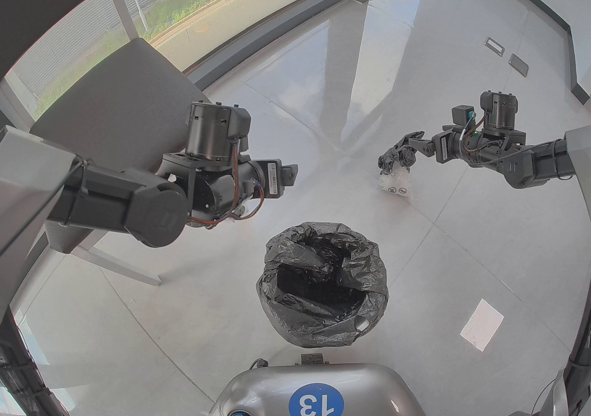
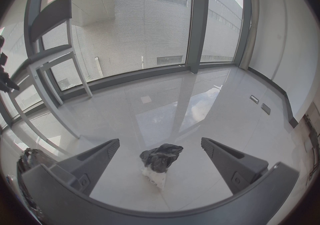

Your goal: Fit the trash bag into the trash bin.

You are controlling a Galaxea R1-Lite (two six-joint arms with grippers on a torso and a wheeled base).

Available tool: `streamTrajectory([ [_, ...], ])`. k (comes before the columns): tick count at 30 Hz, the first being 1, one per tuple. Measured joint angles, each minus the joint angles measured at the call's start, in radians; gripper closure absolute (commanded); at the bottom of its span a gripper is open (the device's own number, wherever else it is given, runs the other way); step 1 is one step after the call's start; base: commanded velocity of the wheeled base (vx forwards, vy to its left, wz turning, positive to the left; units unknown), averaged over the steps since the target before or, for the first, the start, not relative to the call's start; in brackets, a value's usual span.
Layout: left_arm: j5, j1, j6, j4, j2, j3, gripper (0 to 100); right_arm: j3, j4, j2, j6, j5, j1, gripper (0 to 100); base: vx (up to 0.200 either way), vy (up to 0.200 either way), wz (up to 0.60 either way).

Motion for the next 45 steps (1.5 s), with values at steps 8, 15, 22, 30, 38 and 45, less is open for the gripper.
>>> streamTrajectory([
  [8,0.019,0.018,-0.015,0.015,-0.045,0.02,0,-0.298,0.0,0.199,-0.037,0.0,-0.048,0,0.0,0.0,0.0],
  [15,0.032,0.019,-0.02,0.022,-0.07,0.039,0,-0.447,0.0,0.378,-0.054,-0.002,-0.065,0,0.0,0.0,0.0],
  [22,0.039,0.018,-0.073,0.02,-0.079,0.07,0,-0.472,0.001,0.527,-0.059,-0.002,-0.074,0,0.0,0.0,0.0],
  [30,0.041,0.014,-0.082,0.019,-0.082,0.077,0,-0.475,-0.007,0.561,-0.053,0.004,-0.079,0,0.0,0.0,0.0],
  [38,0.071,-0.009,-0.084,0.02,-0.094,0.086,0,-0.456,-0.016,0.428,-0.051,0.006,-0.073,0,0.0,0.0,0.0],
  [45,0.11,-0.02,-0.08,0.101,-0.107,0.093,0,-0.297,-0.053,0.317,-0.037,0.007,-0.067,0,0.143,0.0,0.0],
])
